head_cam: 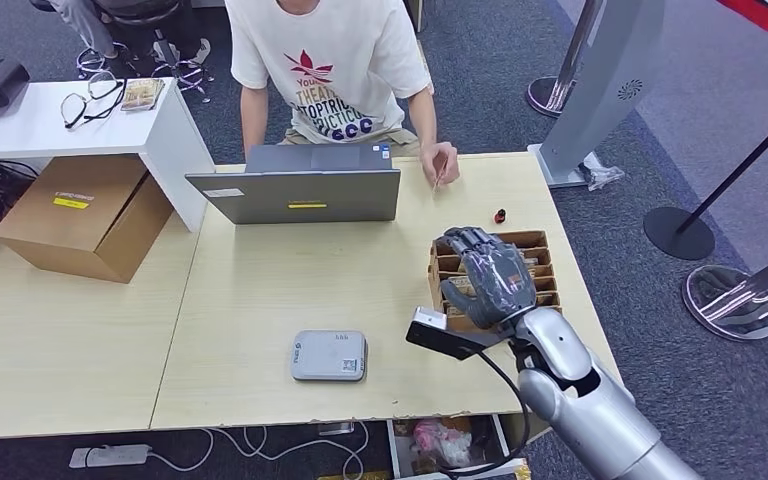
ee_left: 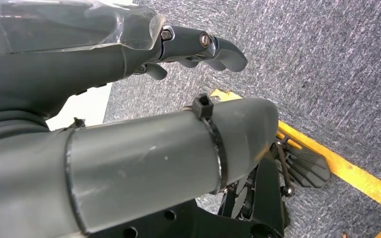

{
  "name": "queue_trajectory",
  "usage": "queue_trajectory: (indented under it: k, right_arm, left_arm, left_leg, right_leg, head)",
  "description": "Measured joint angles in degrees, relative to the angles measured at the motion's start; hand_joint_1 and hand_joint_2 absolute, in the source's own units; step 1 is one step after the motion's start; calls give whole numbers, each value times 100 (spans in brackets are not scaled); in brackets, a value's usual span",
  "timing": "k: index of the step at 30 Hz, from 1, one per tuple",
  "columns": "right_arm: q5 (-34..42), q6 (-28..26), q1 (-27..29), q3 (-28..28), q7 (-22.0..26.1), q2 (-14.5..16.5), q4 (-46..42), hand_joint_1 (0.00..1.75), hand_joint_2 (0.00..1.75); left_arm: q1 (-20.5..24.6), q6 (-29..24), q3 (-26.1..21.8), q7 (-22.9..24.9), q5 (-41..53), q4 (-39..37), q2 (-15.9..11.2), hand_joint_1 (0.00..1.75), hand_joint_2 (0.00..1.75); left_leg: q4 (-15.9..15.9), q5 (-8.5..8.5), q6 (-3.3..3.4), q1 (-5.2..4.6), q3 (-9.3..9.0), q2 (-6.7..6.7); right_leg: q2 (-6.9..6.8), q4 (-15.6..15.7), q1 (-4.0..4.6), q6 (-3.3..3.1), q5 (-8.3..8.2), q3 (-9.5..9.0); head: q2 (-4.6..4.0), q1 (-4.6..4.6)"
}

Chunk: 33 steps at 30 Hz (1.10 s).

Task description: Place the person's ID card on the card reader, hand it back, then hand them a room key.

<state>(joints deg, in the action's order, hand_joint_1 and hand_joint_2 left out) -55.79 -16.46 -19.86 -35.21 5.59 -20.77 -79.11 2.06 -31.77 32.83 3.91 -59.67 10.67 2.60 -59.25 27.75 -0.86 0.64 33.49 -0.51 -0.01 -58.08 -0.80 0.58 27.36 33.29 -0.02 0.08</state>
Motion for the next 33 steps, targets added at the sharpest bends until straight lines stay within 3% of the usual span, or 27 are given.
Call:
queue_trajectory:
  k: [5, 20, 33]
  right_arm:
    - [32, 143, -4, -62, -1, -81, -43, 63, 175]
    - [203, 315, -20, -140, -3, -124, 82, 88, 175]
    - [260, 384, -161, -138, -30, -124, 440, 70, 175]
  left_arm:
    - [-1, -7, 0, -32, -8, 0, 0, 0, 0]
    - [-2, -14, 0, -44, -9, 0, 0, 0, 0]
    - [-9, -2, 0, -30, -39, 0, 0, 0, 0]
  left_leg:
    - [0, 0, 0, 0, 0, 0]
    - [0, 0, 0, 0, 1, 0]
    - [0, 0, 0, 0, 1, 0]
  right_leg:
    - [0, 0, 0, 0, 0, 0]
    - [0, 0, 0, 0, 0, 0]
    - [0, 0, 0, 0, 0, 0]
  head:
    - [0, -1]
    - [0, -1]
    - [0, -1]
